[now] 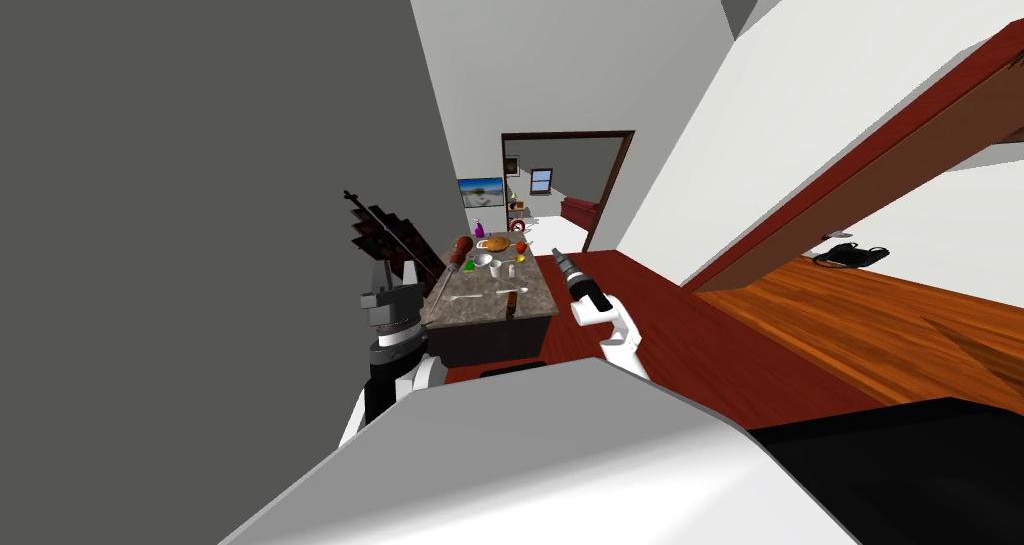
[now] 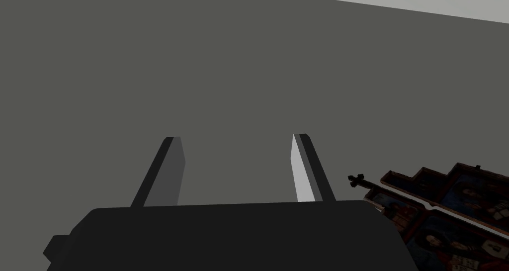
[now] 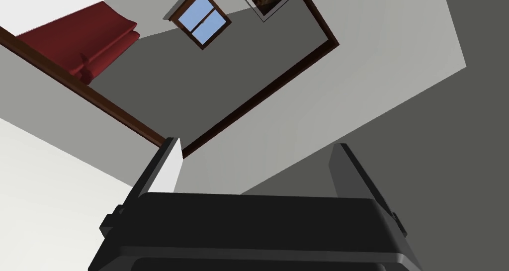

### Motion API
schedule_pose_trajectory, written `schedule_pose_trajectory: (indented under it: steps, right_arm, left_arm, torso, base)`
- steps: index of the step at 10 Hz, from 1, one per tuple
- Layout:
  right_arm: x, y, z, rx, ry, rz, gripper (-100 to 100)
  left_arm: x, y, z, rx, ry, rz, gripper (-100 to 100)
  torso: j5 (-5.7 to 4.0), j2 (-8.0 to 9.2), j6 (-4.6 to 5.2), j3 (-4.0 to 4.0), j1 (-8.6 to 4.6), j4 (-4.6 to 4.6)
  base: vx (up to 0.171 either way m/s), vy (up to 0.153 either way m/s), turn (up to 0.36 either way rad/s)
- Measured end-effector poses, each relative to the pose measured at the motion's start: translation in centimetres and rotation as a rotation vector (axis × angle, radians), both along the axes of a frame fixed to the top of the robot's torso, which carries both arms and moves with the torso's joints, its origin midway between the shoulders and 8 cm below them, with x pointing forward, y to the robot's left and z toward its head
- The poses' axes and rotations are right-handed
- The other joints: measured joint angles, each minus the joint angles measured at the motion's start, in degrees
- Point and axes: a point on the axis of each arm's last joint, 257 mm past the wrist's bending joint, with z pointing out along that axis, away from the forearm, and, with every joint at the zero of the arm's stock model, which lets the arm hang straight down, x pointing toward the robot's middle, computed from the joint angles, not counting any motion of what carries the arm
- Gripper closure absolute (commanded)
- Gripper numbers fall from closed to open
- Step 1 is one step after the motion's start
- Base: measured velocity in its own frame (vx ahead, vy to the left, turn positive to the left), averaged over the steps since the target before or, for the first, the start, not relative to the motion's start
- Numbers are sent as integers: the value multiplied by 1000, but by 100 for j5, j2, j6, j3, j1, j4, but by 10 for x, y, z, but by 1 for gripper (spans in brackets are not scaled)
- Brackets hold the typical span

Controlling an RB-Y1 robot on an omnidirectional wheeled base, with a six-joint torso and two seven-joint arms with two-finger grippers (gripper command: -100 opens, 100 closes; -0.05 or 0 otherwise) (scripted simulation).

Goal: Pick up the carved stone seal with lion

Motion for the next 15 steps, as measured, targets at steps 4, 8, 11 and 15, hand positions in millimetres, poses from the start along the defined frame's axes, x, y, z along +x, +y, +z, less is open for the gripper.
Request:
schedule_pose_trajectory:
  steps: [4,8,11,15]
  right_arm:
    - [13,-1,-10,-45,71,-17,-100]
    - [25,-2,-22,-84,150,-31,-100]
    - [33,-2,-30,-109,207,-35,-100]
    - [38,-1,-43,-134,292,-40,-100]
  left_arm:
    - [0,0,0,0,0,0,0]
    - [0,0,0,0,0,0,0]
    - [0,0,0,0,0,0,0]
    - [0,0,0,0,0,0,0]
  torso:
    - [0,1,0,0,2,0]
    - [0,0,0,0,2,0]
    - [1,1,0,1,3,0]
    - [0,1,1,1,0,0]
  base:
    - [-1,13,-24]
    - [0,10,-11]
    - [-2,12,-12]
    - [-2,10,-6]
